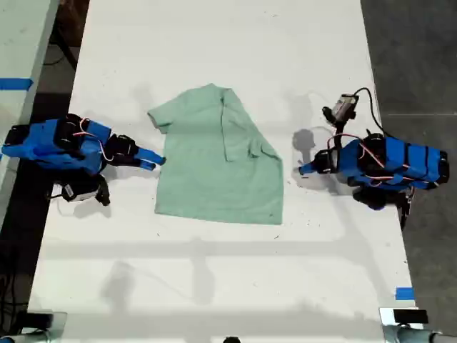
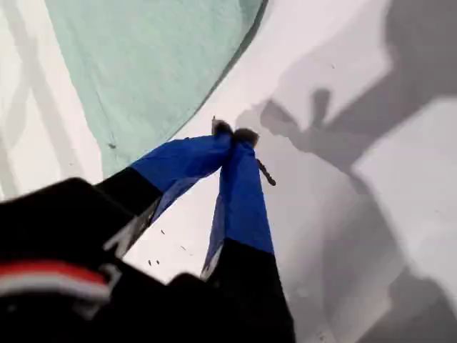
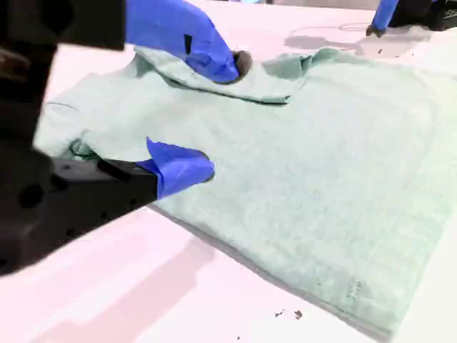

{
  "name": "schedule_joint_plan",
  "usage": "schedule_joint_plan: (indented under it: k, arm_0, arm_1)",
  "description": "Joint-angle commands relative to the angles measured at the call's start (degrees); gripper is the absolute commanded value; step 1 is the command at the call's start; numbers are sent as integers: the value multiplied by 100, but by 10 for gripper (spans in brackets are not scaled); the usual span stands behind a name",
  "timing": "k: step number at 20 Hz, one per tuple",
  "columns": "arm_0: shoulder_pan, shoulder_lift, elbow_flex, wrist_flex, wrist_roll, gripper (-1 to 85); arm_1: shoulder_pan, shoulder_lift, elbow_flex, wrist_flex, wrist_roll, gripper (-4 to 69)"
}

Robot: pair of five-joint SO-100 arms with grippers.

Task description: Fold t shirt

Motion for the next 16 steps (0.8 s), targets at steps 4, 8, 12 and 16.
schedule_joint_plan:
  k: [4,8,12,16]
  arm_0:
    - [-888,62,79,-501,316,-1]
    - [-844,62,88,-492,316,-1]
    - [-1389,-308,-352,-712,958,-1]
    - [-2663,-5177,-3032,-650,2276,121]
  arm_1:
    - [97,62,246,141,281,3]
    - [88,62,246,141,290,3]
    - [105,62,246,141,308,3]
    - [114,62,246,132,264,3]
